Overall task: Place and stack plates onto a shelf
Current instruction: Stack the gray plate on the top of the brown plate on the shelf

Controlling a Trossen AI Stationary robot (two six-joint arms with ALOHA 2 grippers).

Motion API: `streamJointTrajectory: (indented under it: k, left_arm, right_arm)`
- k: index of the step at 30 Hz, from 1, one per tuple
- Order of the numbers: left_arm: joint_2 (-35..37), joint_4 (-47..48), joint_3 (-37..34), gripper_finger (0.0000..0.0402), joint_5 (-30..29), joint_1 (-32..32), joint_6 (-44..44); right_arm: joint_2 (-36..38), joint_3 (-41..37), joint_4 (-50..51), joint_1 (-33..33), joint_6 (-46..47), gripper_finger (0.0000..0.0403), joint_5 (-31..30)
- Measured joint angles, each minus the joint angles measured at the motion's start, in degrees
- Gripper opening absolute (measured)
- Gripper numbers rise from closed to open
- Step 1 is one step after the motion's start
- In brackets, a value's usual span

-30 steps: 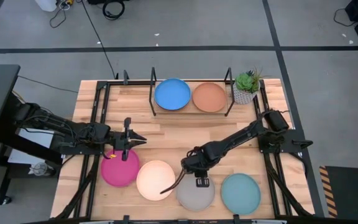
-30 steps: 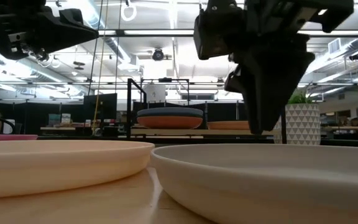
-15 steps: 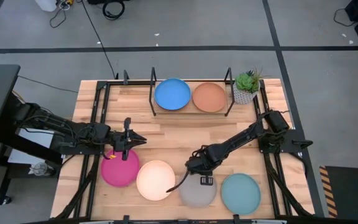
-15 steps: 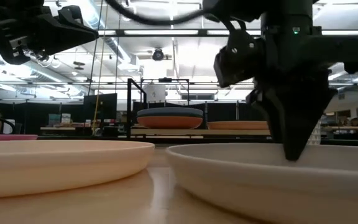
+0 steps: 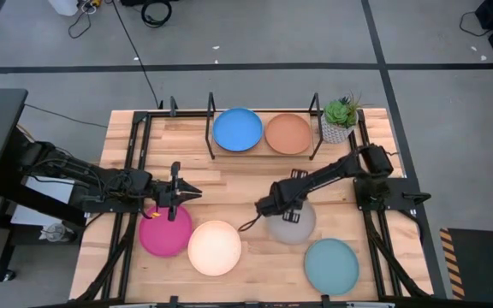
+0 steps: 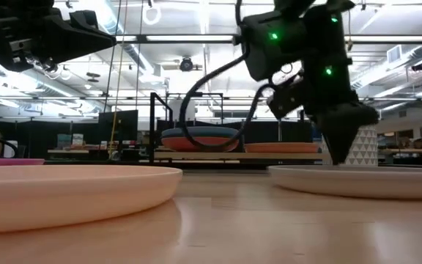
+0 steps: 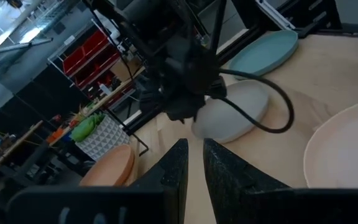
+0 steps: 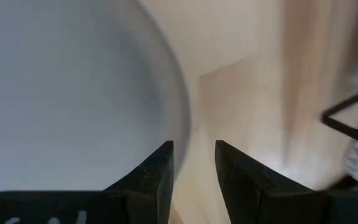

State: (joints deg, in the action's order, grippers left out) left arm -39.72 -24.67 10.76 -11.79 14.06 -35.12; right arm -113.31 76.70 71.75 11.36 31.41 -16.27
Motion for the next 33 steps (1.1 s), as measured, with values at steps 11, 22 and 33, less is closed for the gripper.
streamJointTrajectory:
  k: [11, 22, 33]
  left_arm:
    - [0.0, -0.3, 0.0, 0.0057, -0.2, 0.0, 1.0]
    - [0.0, -2.4, 0.0, 0.0057, -1.1, 0.0, 8.9]
    - [0.0, -3.3, 0.0, 0.0057, -1.1, 0.0, 18.0]
  right_arm:
    - [0.2, 9.4, -4.4, 1.8, -6.3, 0.0123, 4.6]
    - [0.1, 9.4, -12.0, 12.0, 4.6, 0.0142, 15.9]
    - [0.0, 7.1, -12.1, 17.1, 13.4, 0.0188, 13.3]
